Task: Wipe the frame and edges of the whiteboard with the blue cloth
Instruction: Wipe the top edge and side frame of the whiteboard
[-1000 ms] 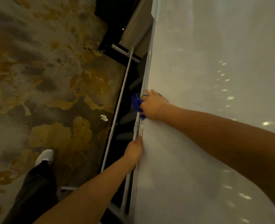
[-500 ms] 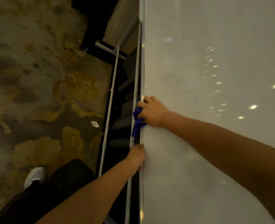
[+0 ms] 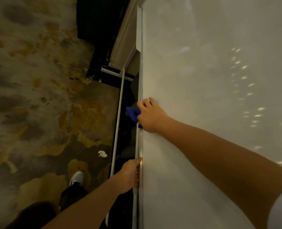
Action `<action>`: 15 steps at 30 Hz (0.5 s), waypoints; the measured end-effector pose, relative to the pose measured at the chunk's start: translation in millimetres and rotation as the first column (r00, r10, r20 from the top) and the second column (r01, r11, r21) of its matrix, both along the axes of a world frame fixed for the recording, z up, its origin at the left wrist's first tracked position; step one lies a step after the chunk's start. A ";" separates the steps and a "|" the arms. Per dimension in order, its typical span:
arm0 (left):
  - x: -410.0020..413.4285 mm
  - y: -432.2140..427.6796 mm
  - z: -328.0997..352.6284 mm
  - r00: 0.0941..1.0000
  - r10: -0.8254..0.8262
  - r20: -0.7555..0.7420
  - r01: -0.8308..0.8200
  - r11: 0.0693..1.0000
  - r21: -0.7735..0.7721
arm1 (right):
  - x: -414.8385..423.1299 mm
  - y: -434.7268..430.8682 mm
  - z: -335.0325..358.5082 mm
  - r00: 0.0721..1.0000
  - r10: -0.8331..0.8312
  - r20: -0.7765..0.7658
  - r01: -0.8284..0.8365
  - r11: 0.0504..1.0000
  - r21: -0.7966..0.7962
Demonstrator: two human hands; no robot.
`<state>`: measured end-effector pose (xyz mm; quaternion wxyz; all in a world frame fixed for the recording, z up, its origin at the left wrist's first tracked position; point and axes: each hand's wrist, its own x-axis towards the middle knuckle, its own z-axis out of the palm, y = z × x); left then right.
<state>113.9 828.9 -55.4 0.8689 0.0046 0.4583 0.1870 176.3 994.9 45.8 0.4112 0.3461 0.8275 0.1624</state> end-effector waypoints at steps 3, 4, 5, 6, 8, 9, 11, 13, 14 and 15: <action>-4.0 36.7 6.3 0.999 0.019 -0.032 -0.019 1.000 0.001 | -8.0 -4.4 -11.7 0.993 0.107 -0.041 -0.113 0.977 -0.182; -4.9 40.7 11.4 0.999 -0.005 -0.050 0.005 1.000 0.003 | -10.0 -12.8 -12.4 0.989 0.146 -0.020 -0.146 0.952 -0.269; -5.5 44.4 16.2 0.997 -0.041 -0.065 0.043 0.999 0.018 | -10.0 -11.7 -10.9 0.986 0.164 -0.006 -0.158 0.937 -0.312; -5.2 47.8 19.1 0.995 -0.078 -0.068 0.080 0.996 0.037 | -9.2 2.6 -6.3 0.986 0.168 -0.018 -0.166 0.946 -0.279; -6.3 55.2 18.6 0.992 -0.112 -0.050 0.114 0.993 0.042 | -4.0 48.4 8.2 0.992 0.103 -0.072 -0.108 0.992 -0.065; -7.6 60.6 16.4 0.993 -0.112 -0.030 0.114 0.992 0.052 | -0.4 70.7 16.3 0.995 0.052 -0.087 -0.048 0.998 0.046; -11.8 76.5 11.7 0.995 -0.100 -0.003 0.100 0.993 0.065 | 3.4 91.5 19.5 0.996 -0.014 -0.092 0.027 0.989 0.147; -17.0 91.9 10.7 0.993 -0.115 0.003 0.114 0.992 0.050 | -3.4 79.0 8.1 0.993 -0.045 -0.107 0.045 0.999 -0.003; -18.0 96.2 10.3 0.991 -0.135 0.004 0.134 0.990 0.052 | -8.2 61.5 -2.5 0.997 -0.014 -0.082 0.003 0.991 -0.131; -18.6 99.7 9.9 0.988 -0.157 0.011 0.156 0.987 0.042 | -11.0 44.3 -11.2 0.998 0.036 -0.060 -0.050 0.968 -0.245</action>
